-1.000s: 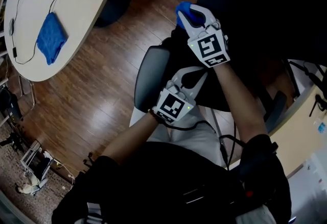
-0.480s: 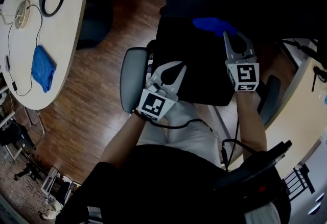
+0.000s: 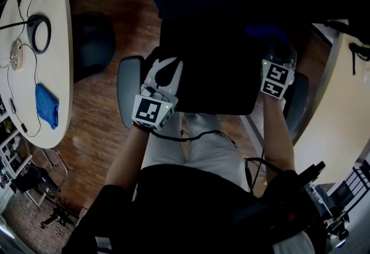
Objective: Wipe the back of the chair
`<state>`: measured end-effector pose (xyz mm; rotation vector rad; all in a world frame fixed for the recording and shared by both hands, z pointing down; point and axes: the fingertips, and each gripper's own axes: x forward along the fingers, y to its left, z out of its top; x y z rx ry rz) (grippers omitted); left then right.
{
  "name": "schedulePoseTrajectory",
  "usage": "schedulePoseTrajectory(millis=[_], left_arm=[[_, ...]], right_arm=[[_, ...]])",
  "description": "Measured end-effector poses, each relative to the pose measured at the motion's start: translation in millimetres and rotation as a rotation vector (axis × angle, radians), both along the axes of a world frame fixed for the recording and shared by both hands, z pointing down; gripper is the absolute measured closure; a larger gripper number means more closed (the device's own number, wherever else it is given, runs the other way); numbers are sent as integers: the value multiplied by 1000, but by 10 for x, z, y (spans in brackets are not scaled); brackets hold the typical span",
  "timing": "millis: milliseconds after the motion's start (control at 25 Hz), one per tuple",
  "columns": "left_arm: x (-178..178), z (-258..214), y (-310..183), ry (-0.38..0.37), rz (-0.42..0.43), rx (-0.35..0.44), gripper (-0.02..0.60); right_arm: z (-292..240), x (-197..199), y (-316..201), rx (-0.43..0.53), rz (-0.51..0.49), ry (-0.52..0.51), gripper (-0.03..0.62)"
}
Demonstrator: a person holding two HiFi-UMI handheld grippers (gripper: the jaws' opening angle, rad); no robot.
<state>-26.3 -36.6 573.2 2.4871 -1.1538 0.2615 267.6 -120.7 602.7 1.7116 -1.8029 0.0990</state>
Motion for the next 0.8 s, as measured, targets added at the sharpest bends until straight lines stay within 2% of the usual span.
schedulePoseTrajectory(millis=[80, 200, 400, 520, 600, 720, 800], left_arm=[[-14, 22, -23, -20, 8, -3, 576], [34, 53, -30, -62, 30, 16, 577], [-8, -78, -67, -44, -17, -12, 577], [-7, -295, -78, -33, -13, 33, 577], [-4, -370, -72, -29, 1, 49, 577], [-108, -415, -124, -2, -51, 50, 577], [-189, -470, -159, 33, -93, 59, 577]], right_arm=[[108, 93, -40, -25, 22, 45, 553], [212, 105, -178, -30, 5, 65, 553], [258, -61, -262, 1, 8, 40, 554], [289, -394, -347, 21, -51, 18, 553], [331, -732, -411, 29, -132, -2, 553], [437, -1416, -531, 29, -315, -7, 553], [474, -1778, -585, 32, -381, -18, 553]])
